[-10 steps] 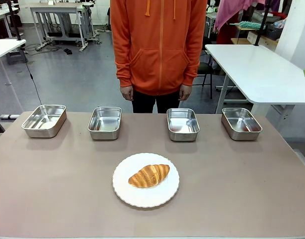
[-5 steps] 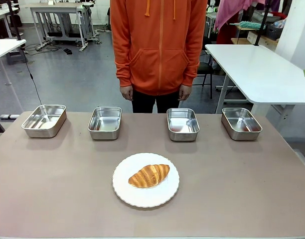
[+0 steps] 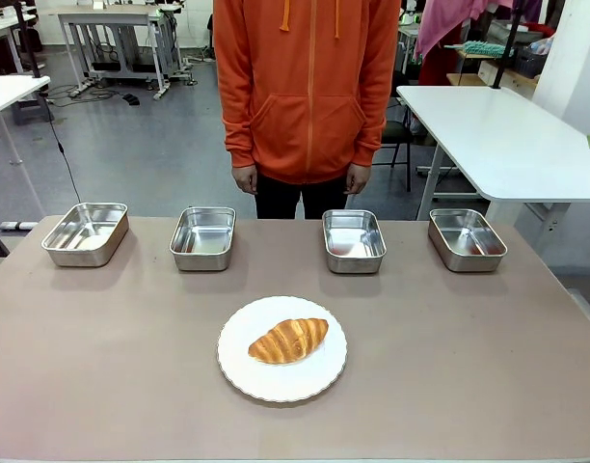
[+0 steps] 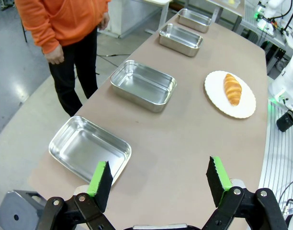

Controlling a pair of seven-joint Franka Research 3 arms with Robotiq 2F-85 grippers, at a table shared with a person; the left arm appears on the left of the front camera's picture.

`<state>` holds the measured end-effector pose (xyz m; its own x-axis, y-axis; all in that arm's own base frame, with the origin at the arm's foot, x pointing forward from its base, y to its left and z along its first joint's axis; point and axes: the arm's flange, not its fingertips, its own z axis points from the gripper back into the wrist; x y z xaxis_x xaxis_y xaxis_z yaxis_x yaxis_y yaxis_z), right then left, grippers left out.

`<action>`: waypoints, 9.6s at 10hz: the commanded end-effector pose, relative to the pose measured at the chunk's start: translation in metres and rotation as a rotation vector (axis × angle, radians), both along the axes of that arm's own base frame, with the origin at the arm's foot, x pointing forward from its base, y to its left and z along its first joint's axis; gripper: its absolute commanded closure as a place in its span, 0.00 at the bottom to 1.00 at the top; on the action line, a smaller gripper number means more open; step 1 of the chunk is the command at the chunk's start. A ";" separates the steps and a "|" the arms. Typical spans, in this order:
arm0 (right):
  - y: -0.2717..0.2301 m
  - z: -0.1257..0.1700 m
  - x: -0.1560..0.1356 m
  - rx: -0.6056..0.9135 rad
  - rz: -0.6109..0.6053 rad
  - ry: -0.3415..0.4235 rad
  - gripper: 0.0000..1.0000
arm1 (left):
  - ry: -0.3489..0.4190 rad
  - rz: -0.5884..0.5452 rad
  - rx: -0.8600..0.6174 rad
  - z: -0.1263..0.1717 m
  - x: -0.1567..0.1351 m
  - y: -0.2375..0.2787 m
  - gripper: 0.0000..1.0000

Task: Place the bread in the container.
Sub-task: Place the Butter Roll into the Airtight Container indicated by the human.

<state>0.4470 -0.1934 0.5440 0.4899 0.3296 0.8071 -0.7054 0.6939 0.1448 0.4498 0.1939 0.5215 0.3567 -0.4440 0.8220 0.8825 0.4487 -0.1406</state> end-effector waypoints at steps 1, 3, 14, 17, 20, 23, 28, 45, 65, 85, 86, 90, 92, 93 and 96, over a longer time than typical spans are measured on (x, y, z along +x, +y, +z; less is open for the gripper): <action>0.001 0.001 0.002 0.015 0.002 -0.015 0.00 | -0.005 -0.004 -0.001 0.001 0.000 0.000 0.00; 0.001 0.001 0.002 0.015 0.002 -0.015 0.00 | -0.005 -0.004 -0.001 0.001 0.000 0.000 0.00; 0.001 0.001 0.002 0.015 0.002 -0.015 0.00 | -0.005 -0.004 -0.001 0.001 0.000 0.000 0.00; 0.001 0.001 0.002 0.015 0.002 -0.015 0.00 | -0.005 -0.004 -0.001 0.001 0.000 0.000 0.00; 0.001 0.001 0.002 0.015 0.002 -0.015 0.00 | -0.005 -0.004 -0.001 0.001 0.000 0.000 0.00; 0.047 0.028 0.007 -0.087 0.151 -0.004 0.00 | -0.005 -0.004 -0.001 0.001 0.000 0.000 0.00; 0.213 -0.001 -0.014 -0.344 0.662 0.130 0.00 | -0.005 -0.004 -0.001 0.001 0.000 0.000 0.00; 0.528 -0.116 -0.066 -0.817 1.021 0.120 0.00 | -0.005 -0.004 -0.001 0.001 0.000 0.000 0.00; 0.592 -0.235 -0.103 -1.031 0.991 0.025 0.00 | -0.005 -0.004 -0.001 0.001 0.000 0.000 0.00; 0.588 -0.216 -0.091 -0.990 0.907 0.066 0.44 | -0.005 -0.004 -0.001 0.001 0.000 0.000 0.00; 0.579 -0.178 -0.086 -1.002 0.820 0.074 0.44 | -0.005 -0.004 -0.001 0.001 0.000 0.000 0.00; 0.507 -0.044 -0.059 -1.006 0.453 0.198 0.44 | -0.005 -0.004 -0.001 0.001 0.000 0.000 0.00; 0.458 -0.007 -0.039 -0.926 0.220 0.294 0.44 | -0.005 -0.004 -0.001 0.001 0.000 0.000 0.00; 0.430 0.003 -0.022 -0.836 0.057 0.359 0.44 | -0.005 -0.004 -0.001 0.001 0.000 0.000 0.00; 0.353 -0.003 0.023 -0.665 -0.448 0.511 0.44 | -0.005 -0.004 -0.001 0.001 0.000 0.000 0.00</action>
